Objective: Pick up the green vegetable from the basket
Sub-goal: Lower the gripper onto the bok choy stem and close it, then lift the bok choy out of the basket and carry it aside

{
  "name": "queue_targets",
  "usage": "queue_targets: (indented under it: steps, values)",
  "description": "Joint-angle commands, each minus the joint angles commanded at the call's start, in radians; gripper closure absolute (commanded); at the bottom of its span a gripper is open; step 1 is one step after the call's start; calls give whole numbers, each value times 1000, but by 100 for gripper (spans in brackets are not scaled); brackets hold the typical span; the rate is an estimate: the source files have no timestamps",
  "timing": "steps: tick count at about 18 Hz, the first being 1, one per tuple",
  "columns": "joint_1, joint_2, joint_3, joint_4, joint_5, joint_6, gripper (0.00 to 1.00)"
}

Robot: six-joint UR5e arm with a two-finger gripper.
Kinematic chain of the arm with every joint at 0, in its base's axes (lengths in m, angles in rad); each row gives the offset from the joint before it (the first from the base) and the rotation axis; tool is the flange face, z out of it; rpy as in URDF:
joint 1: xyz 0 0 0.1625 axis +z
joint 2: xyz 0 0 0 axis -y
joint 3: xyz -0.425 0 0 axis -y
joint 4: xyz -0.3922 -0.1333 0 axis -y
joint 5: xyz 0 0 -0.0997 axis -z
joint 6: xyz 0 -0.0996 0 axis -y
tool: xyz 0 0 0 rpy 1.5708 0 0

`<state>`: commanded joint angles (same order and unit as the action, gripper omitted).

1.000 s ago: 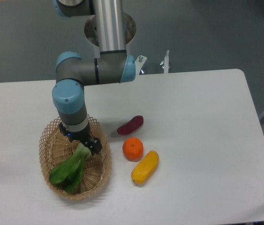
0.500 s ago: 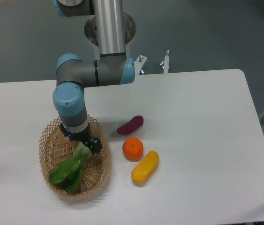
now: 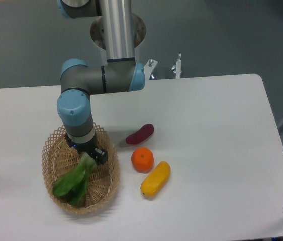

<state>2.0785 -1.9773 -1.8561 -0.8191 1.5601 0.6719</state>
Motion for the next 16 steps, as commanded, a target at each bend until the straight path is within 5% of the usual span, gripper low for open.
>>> queue_targets:
  steps: [7, 16]
  values:
    - [2, 8, 11, 0, 0, 2, 56]
    - [75, 93, 14, -5, -14, 93, 56]
